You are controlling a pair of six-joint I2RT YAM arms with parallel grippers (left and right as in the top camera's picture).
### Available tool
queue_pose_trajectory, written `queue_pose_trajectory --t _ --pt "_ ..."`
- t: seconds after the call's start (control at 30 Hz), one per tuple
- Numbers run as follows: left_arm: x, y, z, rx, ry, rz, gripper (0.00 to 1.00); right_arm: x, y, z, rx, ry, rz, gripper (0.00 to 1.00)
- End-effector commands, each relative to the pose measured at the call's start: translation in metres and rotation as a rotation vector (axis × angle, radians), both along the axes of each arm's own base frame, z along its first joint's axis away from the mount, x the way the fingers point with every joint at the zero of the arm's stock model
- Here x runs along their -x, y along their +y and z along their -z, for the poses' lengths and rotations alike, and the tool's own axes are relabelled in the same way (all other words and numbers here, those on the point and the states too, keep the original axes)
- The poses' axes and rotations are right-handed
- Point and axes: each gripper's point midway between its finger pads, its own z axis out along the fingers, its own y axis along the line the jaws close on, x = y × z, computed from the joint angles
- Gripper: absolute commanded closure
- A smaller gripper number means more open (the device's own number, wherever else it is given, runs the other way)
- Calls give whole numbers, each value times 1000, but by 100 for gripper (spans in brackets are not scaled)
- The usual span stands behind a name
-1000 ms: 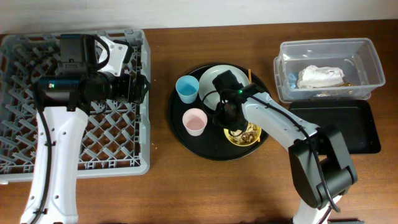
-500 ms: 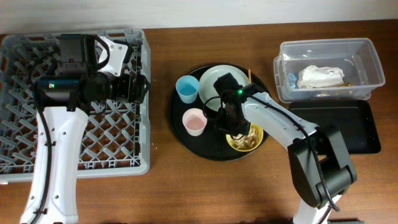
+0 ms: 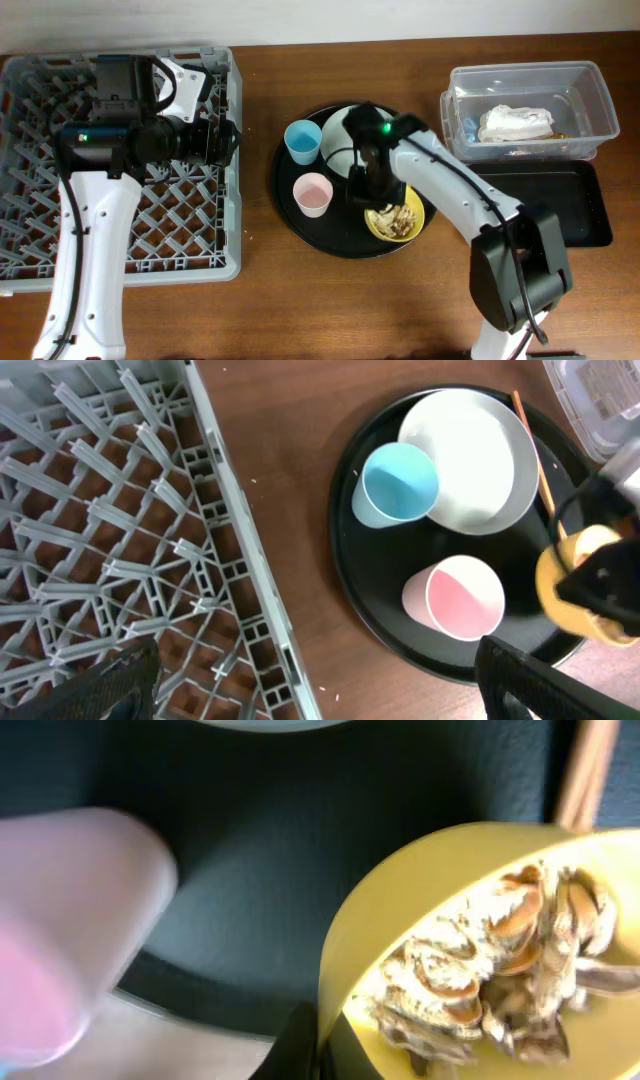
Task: Sort waste into correct bins and load items into the dishwasher rack
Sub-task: 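Grasp the yellow bowl with the right gripper and lift it, then tip the yellow bowl over the black tray to dump scraps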
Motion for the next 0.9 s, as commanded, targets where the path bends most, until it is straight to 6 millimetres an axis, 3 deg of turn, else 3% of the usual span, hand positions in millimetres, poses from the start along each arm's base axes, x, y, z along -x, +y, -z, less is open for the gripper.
queue_pose_trajectory --t 0.0,0.23,0.43,0.57,0.7,0.87 --pt "-1 -2 -5 -3 -17 17 1 -21 -3 -44 -23 -77 -58 96" --pt "-1 -2 -5 -3 -16 17 1 -16 -38 -100 -19 -96 -89 96" --pt "-1 -2 -5 -3 -17 17 1 2 -94 -150 -41 -189 -79 96" --pt "-1 -2 -5 -3 -16 17 1 2 -127 -173 -105 -281 -99 96" --pt "-1 -2 -5 -3 -16 17 1 -7 -148 -178 -218 -346 -124 96" --pt "-1 -2 -5 -3 -16 17 1 -13 -174 -164 -393 -411 -102 96"
